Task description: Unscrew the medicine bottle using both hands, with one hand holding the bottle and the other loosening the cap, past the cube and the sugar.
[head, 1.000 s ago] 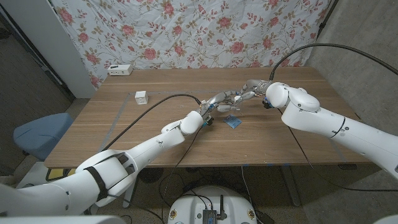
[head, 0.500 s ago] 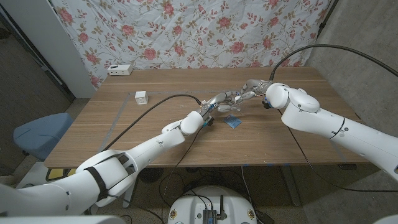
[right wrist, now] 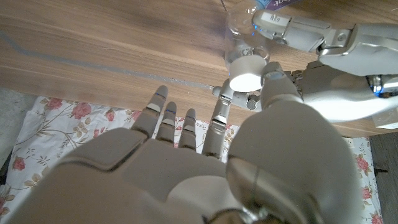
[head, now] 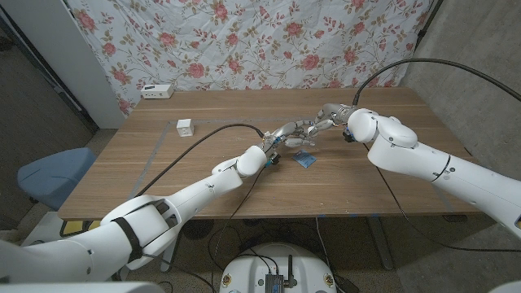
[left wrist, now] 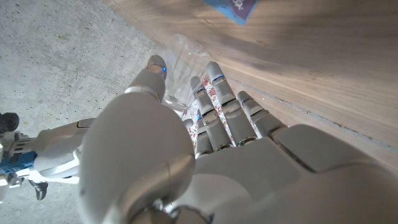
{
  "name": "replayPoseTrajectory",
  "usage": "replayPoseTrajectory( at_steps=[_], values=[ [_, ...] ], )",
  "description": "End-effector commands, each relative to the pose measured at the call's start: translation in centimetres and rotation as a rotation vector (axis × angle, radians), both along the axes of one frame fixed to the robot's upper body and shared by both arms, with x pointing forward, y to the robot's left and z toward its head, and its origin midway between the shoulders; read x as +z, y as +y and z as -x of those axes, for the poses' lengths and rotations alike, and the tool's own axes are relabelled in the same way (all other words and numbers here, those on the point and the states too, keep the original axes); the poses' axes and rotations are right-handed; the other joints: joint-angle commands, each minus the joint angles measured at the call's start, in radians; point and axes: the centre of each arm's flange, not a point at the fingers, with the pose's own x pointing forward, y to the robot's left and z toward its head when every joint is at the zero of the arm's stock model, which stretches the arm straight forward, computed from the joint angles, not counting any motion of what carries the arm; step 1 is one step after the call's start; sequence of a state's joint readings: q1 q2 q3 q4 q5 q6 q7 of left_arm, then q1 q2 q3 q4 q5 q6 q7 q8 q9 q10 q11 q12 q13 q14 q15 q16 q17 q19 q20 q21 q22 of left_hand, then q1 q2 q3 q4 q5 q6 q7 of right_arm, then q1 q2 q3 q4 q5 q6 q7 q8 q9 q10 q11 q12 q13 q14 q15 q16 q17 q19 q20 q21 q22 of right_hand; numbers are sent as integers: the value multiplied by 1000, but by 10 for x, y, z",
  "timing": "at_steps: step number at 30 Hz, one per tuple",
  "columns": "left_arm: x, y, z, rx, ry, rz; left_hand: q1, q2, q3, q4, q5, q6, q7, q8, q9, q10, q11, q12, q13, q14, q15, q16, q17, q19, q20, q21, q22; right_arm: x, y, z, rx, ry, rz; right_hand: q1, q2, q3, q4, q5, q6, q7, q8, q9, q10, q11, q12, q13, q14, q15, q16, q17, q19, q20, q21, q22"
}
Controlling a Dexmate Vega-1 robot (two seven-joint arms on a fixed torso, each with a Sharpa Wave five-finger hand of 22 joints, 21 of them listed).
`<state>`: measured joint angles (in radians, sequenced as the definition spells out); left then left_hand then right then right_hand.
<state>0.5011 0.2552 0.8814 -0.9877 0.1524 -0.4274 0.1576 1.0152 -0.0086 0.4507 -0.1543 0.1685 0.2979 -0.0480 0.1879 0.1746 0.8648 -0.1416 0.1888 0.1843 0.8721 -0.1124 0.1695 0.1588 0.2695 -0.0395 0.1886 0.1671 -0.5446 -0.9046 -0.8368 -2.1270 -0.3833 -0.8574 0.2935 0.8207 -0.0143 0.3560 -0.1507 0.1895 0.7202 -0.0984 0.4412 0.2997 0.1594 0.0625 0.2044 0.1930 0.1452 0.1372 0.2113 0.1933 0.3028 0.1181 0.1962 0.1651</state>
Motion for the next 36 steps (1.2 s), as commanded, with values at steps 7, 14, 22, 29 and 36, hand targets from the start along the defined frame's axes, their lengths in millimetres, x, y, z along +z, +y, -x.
replayPoseTrajectory(
  at_steps=[7, 14, 22, 29, 36],
  values=[
    [0, 1, 0, -2, -1, 1, -7, 10, 15, 7, 8, 3, -7, -2, 1, 21, -15, 4, 1, 9, -96, 2, 2, 9, -131, -2, 0, -2, 3, -1, 1, -10, 9, 23, 10, 9, -8, -2, 32, -13, 22, 10, 19, -10, 5, 3, 15, -11, 12, 3, 18, -5, 7, 6],
    [1, 1, 0, -2, -1, -1, -10, 10, 17, 8, 8, 4, -8, -2, 1, 23, -15, 4, 1, 9, -95, 2, 2, 9, -132, -2, 0, -1, 2, 0, 1, -18, 13, 53, 25, 25, -17, -2, 27, -24, 27, 13, 24, -17, 2, 2, 21, -30, 12, 3, 24, -13, 6, 6],
    [1, 0, 0, -5, 0, -3, -12, 10, 19, 8, 8, 4, -7, -2, 1, 23, -16, 4, 1, 9, -96, 2, 2, 10, -132, -2, 0, -1, 1, 1, 3, -13, 3, 90, 48, 45, -23, 2, 19, -37, 25, 9, 17, -29, -5, 2, 21, -48, 10, 4, 21, -17, 2, 6],
    [1, 0, 0, -6, -2, -4, -14, 11, 20, 9, 8, 4, -8, -2, 1, 23, -16, 4, 1, 11, -95, 3, 2, 10, -132, -2, 0, -2, -1, 1, 17, -8, -14, 116, 68, 60, -25, 6, 19, -46, 26, 6, 14, -41, -7, 2, 19, -53, 9, 5, 19, -23, 0, 6],
    [-1, -1, 2, -6, 3, -4, -16, 10, 22, 9, 8, 4, -8, -2, 1, 24, -16, 5, 1, 11, -95, 3, 2, 10, -131, -2, 0, -3, -2, 3, 27, -13, -26, 145, 89, 75, -26, 10, 23, -66, 28, 2, 20, -57, -7, 1, 19, -67, 8, 5, 16, -30, -2, 6]
  ],
)
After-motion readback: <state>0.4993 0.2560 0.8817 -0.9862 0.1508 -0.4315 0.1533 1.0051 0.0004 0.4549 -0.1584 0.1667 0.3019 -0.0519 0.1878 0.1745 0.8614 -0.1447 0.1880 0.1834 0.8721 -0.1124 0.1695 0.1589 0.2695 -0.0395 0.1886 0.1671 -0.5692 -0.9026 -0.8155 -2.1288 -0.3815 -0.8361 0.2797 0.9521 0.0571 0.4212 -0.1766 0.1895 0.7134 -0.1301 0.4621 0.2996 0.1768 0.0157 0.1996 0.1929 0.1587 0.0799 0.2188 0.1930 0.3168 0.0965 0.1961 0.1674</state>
